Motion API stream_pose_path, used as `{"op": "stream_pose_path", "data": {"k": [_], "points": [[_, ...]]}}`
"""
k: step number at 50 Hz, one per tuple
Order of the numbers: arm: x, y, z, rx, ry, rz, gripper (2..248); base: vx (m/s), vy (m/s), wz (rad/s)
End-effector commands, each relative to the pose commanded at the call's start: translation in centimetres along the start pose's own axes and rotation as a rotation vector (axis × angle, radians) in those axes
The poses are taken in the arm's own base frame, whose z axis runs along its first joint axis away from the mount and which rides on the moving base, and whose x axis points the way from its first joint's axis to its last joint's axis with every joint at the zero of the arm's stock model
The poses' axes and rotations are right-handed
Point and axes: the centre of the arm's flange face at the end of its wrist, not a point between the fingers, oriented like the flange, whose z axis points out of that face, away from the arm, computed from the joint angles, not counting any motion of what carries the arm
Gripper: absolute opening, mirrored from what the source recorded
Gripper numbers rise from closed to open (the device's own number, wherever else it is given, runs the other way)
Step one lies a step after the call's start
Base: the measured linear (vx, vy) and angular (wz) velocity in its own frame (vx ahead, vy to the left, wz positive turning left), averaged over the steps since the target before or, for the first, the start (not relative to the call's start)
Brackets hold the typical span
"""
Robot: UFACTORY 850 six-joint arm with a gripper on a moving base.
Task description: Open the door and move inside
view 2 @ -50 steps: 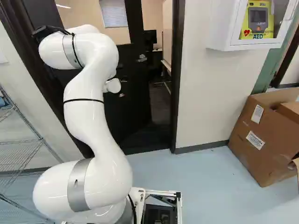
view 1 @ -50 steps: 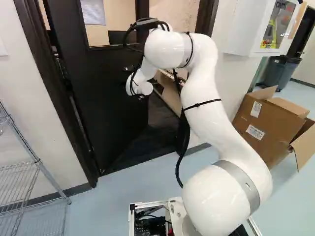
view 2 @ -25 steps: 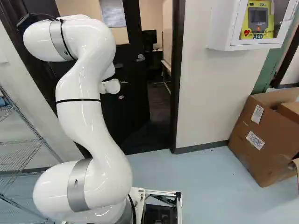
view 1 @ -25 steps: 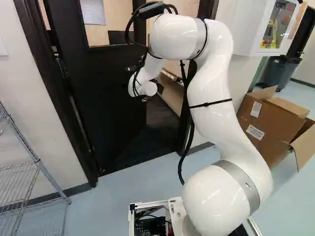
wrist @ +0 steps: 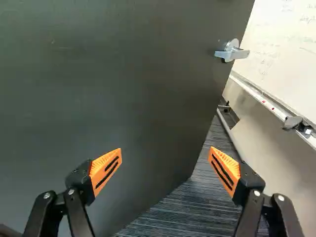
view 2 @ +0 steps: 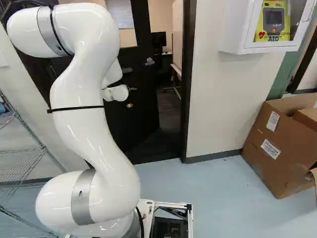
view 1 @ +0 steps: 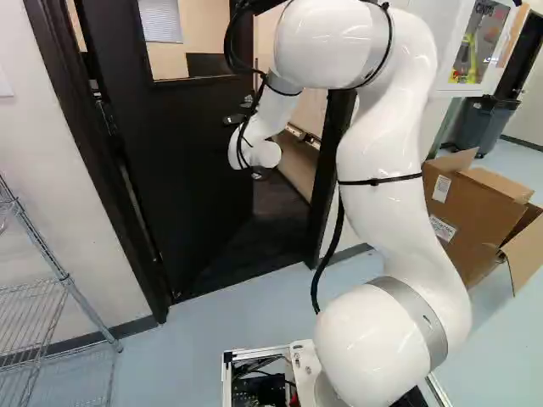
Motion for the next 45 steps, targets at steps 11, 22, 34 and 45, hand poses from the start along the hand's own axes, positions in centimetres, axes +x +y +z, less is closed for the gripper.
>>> {"op": "stream_pose_path", "data": {"k": [11,22,34,45], "points": [[-0.3,0.4,-2.4,-0.008,-0.015,0.004,247,0.000,0.000,0.000],[-0.7,0.7,-4.9,-0.017,-0.029,0.007,247,0.000,0.000,0.000],[-1.2,1.1,-7.5,-0.027,-0.043,0.011,247,0.000,0.000,0.000],[-1.6,1.4,-9.9,-0.041,-0.054,0.019,247,0.000,0.000,0.000]]}}
